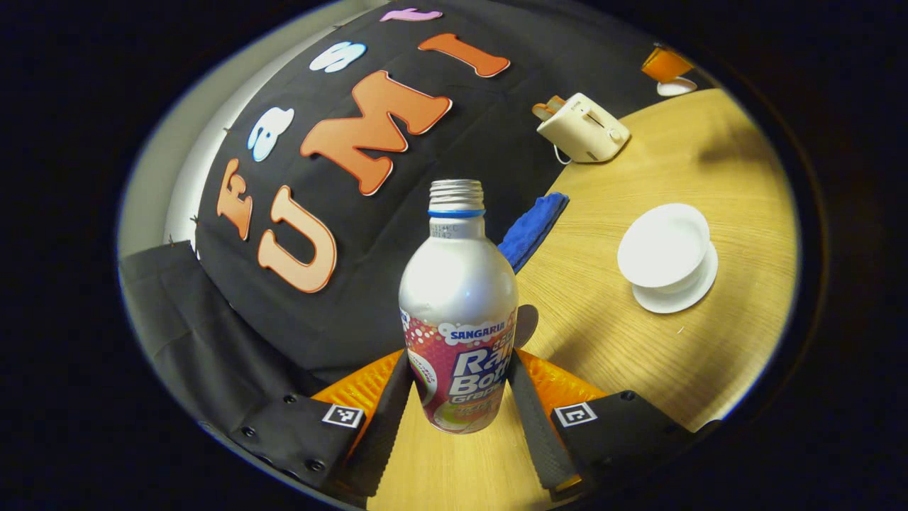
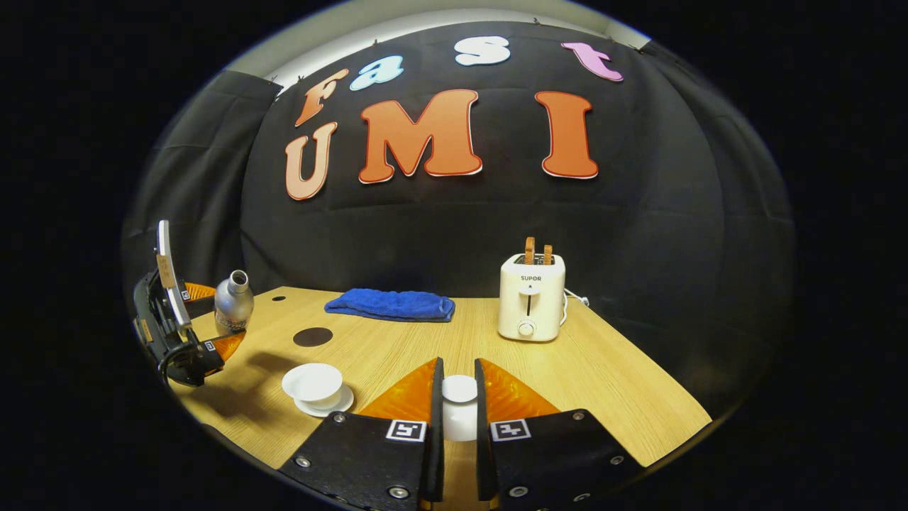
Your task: Open the teacup lid with one hand, grasp the water bottle and pour water into the teacup with the other hand; after pouring, place the water bottle on the coaster and then close the teacup lid.
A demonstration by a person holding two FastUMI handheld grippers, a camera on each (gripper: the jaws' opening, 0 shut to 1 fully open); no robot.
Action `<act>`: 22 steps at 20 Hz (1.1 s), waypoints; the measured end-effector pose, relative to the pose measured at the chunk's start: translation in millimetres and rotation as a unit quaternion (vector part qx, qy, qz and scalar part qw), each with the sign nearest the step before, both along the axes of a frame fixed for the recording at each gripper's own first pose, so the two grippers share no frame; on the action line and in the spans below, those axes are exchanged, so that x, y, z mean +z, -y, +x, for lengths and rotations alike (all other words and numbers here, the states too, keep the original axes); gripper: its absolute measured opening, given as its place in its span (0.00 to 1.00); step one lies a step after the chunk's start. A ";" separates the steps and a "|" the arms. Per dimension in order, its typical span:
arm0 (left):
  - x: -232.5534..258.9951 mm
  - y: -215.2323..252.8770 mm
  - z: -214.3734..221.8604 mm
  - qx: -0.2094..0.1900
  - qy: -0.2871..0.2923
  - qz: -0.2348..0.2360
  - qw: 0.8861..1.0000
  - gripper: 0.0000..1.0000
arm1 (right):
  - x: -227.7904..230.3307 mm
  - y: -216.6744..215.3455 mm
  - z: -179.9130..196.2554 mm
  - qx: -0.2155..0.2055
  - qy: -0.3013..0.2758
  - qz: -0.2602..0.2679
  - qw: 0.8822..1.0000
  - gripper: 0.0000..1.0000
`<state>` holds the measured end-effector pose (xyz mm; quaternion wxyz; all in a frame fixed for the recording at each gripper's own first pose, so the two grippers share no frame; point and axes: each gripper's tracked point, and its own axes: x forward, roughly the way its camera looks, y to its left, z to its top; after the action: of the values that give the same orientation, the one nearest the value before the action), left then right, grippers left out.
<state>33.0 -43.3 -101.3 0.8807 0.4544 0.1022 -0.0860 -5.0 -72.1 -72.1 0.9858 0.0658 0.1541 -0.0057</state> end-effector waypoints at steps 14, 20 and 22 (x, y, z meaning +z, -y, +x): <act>2.7 7.6 -3.8 -0.073 0.022 0.193 0.978 0.82 | 13.9 15.8 -17.8 0.008 0.020 -0.007 1.000 0.19; 11.8 14.9 1.7 -0.119 0.038 0.277 0.953 0.83 | 16.2 26.1 -21.8 0.000 0.027 -0.009 1.000 0.19; 13.2 16.1 3.6 -0.128 0.042 0.302 0.944 0.87 | 15.8 28.1 -22.4 -0.001 0.027 -0.012 1.000 0.19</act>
<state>36.5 -59.3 -88.2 0.6869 0.7119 0.0268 -0.1440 -27.4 -100.2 -56.2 0.9904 0.0540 0.1269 -0.0067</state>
